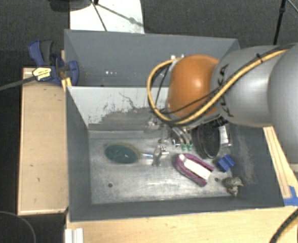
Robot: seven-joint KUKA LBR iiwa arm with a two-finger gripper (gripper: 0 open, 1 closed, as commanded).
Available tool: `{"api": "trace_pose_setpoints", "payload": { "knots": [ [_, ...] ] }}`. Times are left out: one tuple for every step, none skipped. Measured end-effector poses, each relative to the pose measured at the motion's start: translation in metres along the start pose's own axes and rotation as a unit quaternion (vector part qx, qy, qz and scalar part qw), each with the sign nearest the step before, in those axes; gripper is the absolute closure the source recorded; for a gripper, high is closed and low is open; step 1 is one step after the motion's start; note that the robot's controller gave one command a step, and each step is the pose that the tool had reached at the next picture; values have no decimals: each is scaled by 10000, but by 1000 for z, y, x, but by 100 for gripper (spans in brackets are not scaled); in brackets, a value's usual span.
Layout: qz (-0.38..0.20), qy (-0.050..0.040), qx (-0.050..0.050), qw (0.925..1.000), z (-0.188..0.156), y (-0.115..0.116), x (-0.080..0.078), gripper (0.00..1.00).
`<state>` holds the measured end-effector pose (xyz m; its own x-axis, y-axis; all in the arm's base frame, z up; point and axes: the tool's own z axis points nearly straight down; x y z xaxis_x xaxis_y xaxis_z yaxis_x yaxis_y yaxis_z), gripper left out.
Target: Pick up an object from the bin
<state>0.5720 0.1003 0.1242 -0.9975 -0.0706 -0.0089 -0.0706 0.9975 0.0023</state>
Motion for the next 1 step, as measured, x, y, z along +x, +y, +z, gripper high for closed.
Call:
{"api": "trace_pose_setpoints", "payload": {
  "knots": [
    [96,-2,-1,10000,53,-1,7,0]
  ]
}}
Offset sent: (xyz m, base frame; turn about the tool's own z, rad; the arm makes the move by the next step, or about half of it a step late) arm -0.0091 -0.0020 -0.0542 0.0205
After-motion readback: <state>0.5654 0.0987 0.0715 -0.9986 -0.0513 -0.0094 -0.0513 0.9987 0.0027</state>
